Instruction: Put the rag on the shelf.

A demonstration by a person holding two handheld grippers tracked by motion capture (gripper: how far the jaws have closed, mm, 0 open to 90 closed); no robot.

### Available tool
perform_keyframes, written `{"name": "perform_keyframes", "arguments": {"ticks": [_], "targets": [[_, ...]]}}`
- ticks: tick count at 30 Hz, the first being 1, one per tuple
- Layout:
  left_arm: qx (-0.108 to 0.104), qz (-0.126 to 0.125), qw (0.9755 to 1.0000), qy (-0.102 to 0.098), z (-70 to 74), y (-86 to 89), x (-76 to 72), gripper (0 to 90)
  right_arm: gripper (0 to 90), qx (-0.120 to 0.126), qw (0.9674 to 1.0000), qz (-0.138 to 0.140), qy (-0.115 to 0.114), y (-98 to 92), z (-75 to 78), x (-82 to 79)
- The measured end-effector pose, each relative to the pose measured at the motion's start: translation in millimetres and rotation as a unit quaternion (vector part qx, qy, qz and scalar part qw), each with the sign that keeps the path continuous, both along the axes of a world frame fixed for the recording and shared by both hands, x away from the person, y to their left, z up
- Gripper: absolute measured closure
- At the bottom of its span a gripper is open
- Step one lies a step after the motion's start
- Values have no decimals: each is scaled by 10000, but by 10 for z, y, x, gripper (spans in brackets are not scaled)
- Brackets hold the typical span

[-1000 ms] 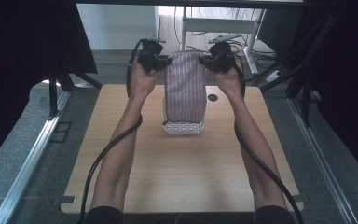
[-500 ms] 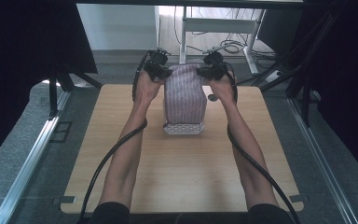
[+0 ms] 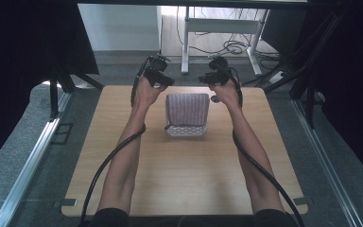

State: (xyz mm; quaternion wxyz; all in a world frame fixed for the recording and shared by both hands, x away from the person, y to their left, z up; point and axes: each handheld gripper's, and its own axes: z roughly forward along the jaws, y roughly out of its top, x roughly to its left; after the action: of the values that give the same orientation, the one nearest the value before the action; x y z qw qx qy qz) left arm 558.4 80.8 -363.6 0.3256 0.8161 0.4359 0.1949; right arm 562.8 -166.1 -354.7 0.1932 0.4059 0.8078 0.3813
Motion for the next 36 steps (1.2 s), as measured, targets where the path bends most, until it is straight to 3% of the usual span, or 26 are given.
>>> {"name": "perform_keyframes", "arguments": {"ticks": [12, 15, 23, 36], "targets": [[-364, -266, 9987, -255, 106, 57, -206, 262, 402, 315, 9994, 112, -39, -121, 4, -118], [-491, -384, 9977, -276, 129, 65, -268, 234, 362, 491, 9986, 193, 34, -153, 11, -164], [-764, -705, 9943, -248, 133, 73, -421, 179, 290, 539, 9975, 457, -31, -177, 13, -335], [-803, -984, 9916, -236, 120, 63, -621, 131, 210, 583, 9950, 814, -18, -154, 28, -602]]}}
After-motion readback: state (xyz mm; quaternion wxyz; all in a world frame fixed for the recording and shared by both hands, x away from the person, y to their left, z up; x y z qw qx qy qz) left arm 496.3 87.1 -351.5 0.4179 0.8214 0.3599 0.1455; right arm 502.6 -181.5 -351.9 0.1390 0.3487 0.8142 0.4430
